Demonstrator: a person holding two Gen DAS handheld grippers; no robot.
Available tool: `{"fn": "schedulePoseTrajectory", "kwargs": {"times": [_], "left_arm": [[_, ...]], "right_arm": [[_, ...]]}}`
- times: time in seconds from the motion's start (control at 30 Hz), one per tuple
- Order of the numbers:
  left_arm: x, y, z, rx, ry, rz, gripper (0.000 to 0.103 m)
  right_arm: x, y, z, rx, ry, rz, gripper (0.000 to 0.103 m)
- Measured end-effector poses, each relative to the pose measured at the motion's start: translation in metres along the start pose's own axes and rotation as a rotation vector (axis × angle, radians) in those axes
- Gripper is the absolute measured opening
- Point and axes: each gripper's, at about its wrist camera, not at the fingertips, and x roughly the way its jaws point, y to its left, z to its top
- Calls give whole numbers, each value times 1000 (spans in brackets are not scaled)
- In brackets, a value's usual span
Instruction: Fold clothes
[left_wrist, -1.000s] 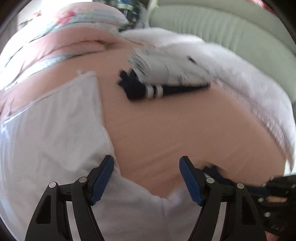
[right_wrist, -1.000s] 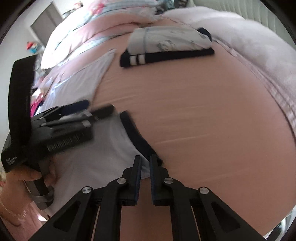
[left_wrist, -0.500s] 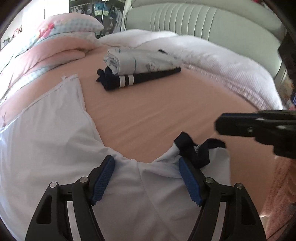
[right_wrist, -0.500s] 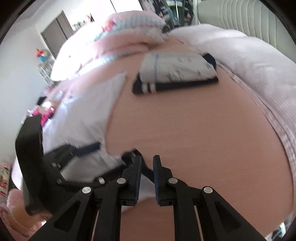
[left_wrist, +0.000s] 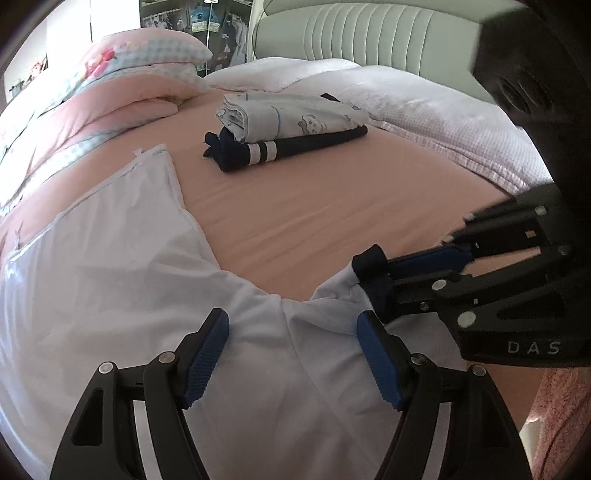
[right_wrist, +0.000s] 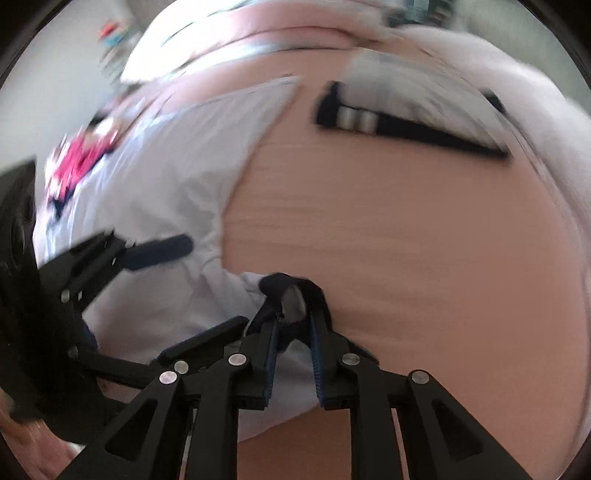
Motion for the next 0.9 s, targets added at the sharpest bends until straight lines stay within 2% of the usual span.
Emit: {"fn": "schedulePoseTrajectory", "kwargs": {"times": [0.03,0.1,0.17,0.33,0.4,0.5,0.57,0.63,0.7,0.83,0.9], "left_arm": [[0,1,0,-4,1,-2,70],[0,3,1,-15,5,-12,70],[2,5,2,-28,12,-26,70],[1,0,3,-18,2,-7,70],[-6,6,3,-55,-36,5,70],[-15,18,4,-140,-94,42,70],[-13,25,4,-186,-99,53,71],[4,25,2,-179,-37,67,71],[20,24,0,-173,20,80,75],[14,21,5,-171,4,69,75],[4,17,9,-169,-42,27,75]], "right_arm": [[1,3,4,-51,15,12,21],[6,3,11,-110,23,34,21],[12,-4,19,-82,14,58,21],[19,-34,31,150,-56,148,21],[23,-44,31,219,-66,163,21],[24,-61,29,339,-90,233,21],[21,-69,27,394,-110,263,21],[13,-72,25,427,-148,256,21],[2,-70,18,416,-163,235,21],[-21,-60,0,358,-173,188,21],[-32,-55,-9,329,-177,164,21]]}}
